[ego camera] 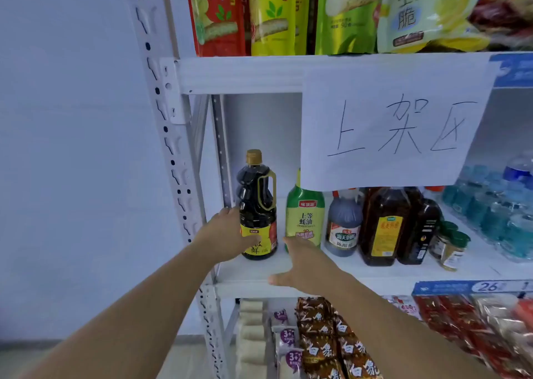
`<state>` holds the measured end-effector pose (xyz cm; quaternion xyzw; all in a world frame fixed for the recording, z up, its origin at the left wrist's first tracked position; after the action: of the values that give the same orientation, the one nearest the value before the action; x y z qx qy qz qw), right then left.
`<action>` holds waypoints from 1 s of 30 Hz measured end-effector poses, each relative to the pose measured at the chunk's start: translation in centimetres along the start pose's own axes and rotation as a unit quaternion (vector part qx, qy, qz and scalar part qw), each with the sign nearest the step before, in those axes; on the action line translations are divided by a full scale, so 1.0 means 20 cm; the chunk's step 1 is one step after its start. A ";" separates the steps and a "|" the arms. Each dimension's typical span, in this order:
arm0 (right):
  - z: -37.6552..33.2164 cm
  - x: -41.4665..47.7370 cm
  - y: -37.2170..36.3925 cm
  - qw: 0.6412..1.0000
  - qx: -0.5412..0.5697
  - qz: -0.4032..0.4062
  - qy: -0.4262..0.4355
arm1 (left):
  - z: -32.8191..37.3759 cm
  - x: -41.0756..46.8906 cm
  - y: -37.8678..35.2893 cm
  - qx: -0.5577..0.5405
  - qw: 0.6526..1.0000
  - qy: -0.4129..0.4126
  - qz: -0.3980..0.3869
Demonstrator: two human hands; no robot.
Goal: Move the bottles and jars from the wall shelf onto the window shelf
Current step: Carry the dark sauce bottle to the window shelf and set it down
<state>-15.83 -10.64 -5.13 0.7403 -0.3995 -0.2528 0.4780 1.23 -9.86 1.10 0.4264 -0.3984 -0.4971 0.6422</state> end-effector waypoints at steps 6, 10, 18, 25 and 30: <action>0.08 0.39 -0.15 0.963 0.255 0.084 -0.037 | -0.09 0.32 -0.09 -0.236 0.969 0.074 0.026; 0.13 0.48 -0.16 0.917 0.355 0.171 -0.056 | -0.12 0.44 -0.14 -0.326 0.941 0.078 0.045; 0.14 0.60 -0.23 0.873 0.419 0.238 -0.073 | -0.12 0.49 -0.18 -0.394 0.912 0.080 0.073; 0.11 0.59 -0.19 0.862 0.419 0.276 -0.068 | -0.12 0.48 -0.17 -0.409 0.905 0.097 0.060; 0.09 0.48 -0.20 0.873 0.402 0.271 -0.059 | -0.11 0.36 -0.13 -0.388 0.916 0.088 0.058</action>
<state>-10.54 -18.60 -9.48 0.7151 -0.6790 0.0262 0.1643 3.83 -17.03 -1.45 0.1626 -0.1399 -0.5349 0.8172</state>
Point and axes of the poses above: each hand's wrist, its own x-axis towards the middle knuckle, its own y-axis out of the back of the hand, z = x × y, the point moved 10 cm from there along x, towards the middle knuckle, and after that the axes turned 4 degrees about y, right-handed, at the moved point
